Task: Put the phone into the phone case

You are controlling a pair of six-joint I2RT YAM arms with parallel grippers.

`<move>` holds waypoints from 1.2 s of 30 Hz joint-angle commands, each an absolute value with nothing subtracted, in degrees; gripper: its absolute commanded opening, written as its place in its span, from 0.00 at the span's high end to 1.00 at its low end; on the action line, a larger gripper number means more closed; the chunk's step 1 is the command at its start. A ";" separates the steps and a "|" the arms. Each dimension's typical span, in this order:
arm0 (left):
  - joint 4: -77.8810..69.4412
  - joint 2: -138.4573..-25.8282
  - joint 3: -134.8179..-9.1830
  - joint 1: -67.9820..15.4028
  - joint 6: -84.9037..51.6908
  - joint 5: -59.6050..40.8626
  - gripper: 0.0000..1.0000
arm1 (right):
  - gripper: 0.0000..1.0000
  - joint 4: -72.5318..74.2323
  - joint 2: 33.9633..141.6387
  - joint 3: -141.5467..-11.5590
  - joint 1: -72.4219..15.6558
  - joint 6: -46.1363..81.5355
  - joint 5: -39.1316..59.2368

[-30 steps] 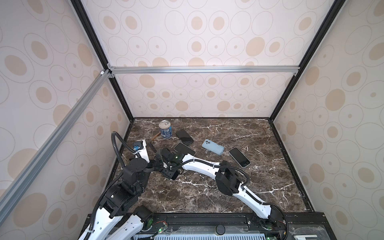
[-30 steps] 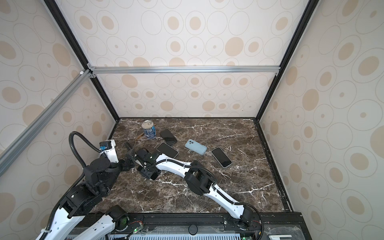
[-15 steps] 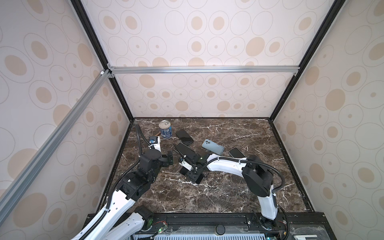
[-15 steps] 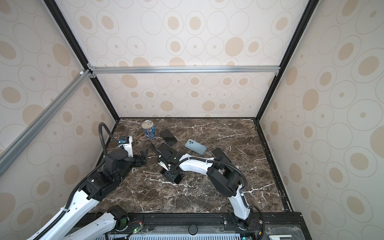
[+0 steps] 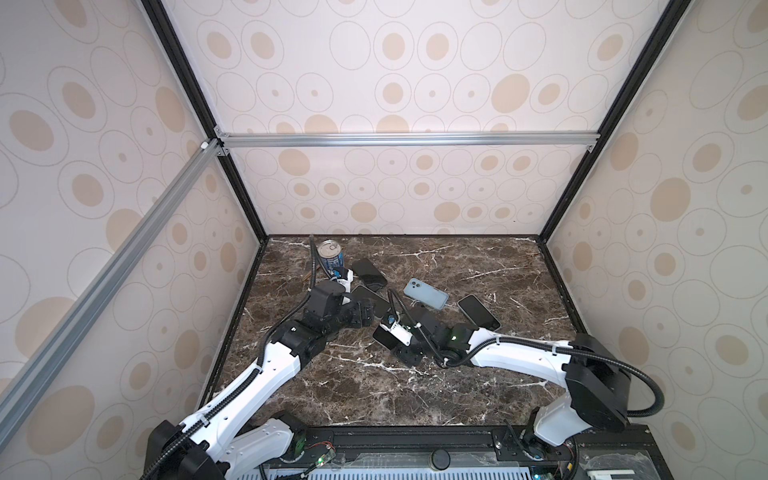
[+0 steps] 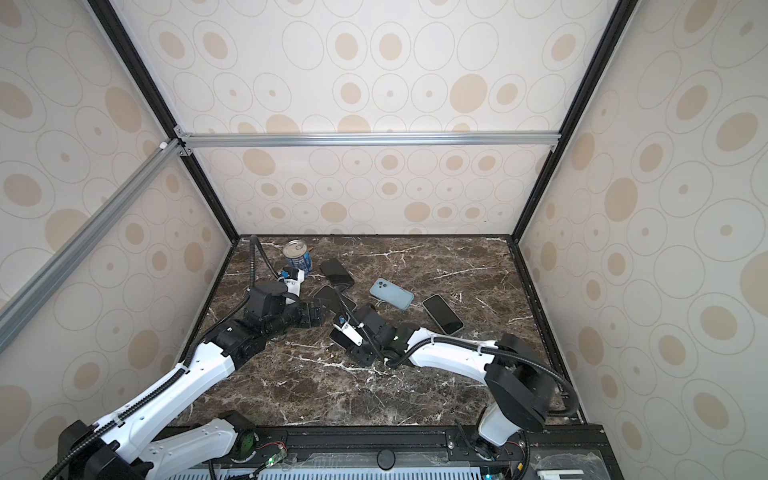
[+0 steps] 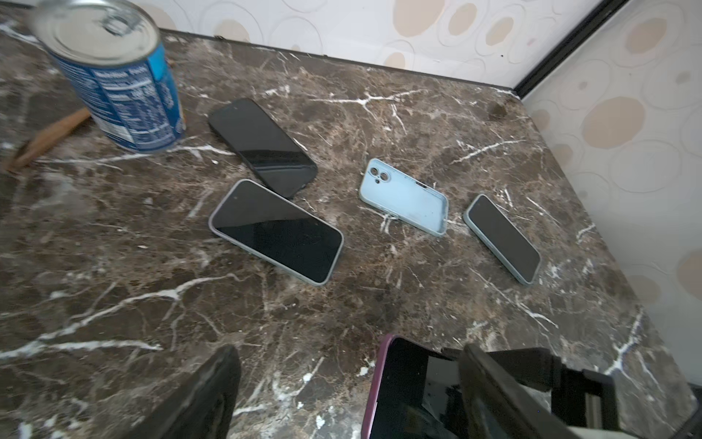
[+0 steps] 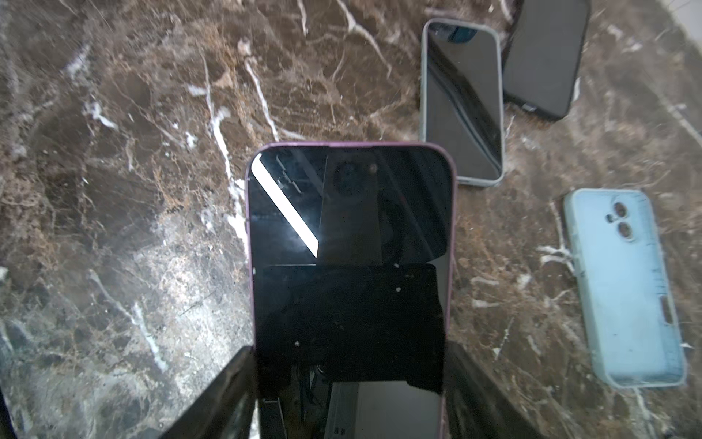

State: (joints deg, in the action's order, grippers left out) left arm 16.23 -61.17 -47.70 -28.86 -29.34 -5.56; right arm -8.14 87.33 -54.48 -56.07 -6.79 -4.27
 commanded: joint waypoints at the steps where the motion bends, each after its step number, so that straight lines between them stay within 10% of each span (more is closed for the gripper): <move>1: 13.60 -61.82 -47.53 -28.10 -31.27 -13.66 0.11 | 0.42 1.66 82.18 -51.39 -55.58 -8.90 -5.00; 14: 9.61 -61.45 -43.48 -27.95 -33.29 -25.74 0.32 | 0.42 8.30 77.10 -49.74 -55.54 -11.51 -3.04; 28: 7.19 -61.09 -42.29 -27.78 -33.65 -31.20 1.00 | 0.41 9.00 77.96 -50.84 -55.59 -12.35 -1.81; 34: 3.71 -56.39 -41.87 -27.42 -35.90 -23.32 1.00 | 0.00 8.94 76.04 -51.81 -55.45 -8.18 -7.64; 36: 1.66 -53.33 -41.20 -27.12 -36.64 -17.48 1.00 | 0.01 9.54 73.85 -51.54 -54.56 -6.00 -7.00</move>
